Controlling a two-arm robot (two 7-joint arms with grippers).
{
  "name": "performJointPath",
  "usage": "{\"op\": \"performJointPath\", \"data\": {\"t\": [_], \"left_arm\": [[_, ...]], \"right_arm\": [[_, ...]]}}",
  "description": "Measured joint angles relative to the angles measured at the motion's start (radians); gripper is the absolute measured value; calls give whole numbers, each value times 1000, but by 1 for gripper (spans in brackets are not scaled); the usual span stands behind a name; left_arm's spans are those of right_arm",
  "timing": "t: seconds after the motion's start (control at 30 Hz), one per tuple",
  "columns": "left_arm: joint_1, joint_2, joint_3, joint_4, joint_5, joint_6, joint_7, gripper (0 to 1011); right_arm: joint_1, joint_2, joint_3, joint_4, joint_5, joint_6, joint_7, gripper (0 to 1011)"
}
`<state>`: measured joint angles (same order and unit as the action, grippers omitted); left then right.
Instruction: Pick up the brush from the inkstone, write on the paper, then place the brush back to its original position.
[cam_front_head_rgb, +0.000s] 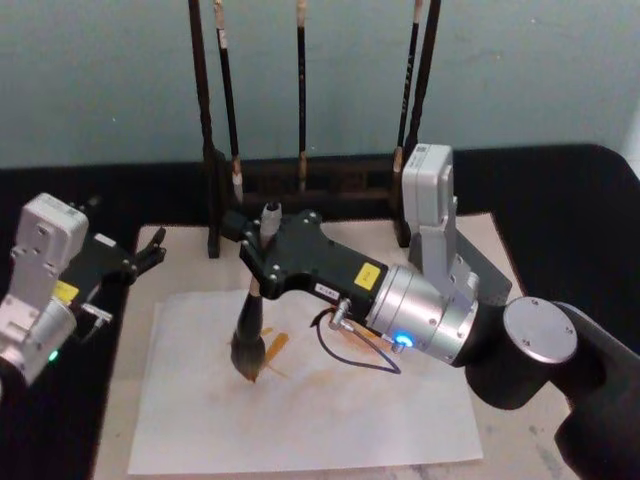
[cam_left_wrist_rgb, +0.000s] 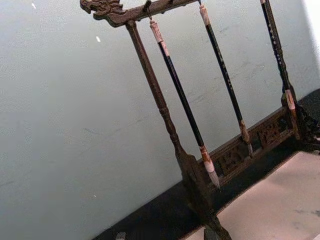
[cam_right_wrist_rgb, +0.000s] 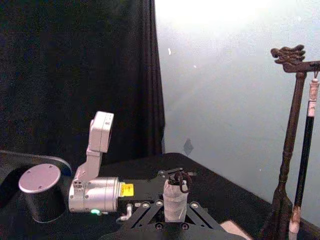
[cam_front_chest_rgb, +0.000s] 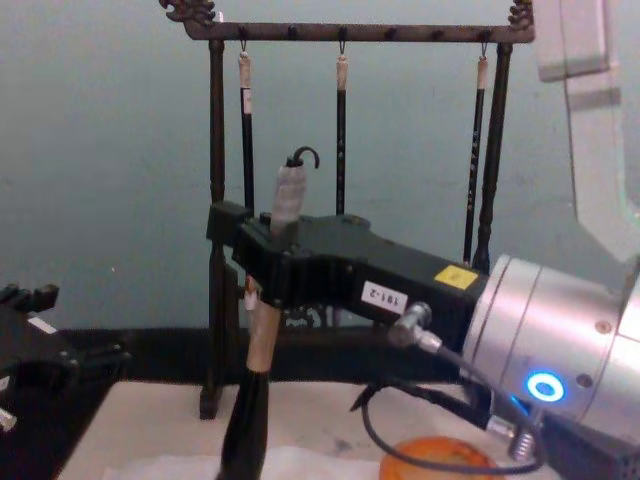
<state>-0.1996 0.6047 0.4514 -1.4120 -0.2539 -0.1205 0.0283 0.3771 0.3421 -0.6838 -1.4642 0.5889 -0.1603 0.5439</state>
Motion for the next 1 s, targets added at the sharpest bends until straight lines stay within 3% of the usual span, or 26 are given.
{"op": "performJointPath", "data": {"t": [0.63,1.0], "left_arm": [[0,0,0,0,0,0,0,1010],[0,0,0,0,0,0,0,1010]], "right_arm": [[-34,-9,39,-13,-26,22,28,0],[-64,6,67,-49,-40,41,41,0]]}}
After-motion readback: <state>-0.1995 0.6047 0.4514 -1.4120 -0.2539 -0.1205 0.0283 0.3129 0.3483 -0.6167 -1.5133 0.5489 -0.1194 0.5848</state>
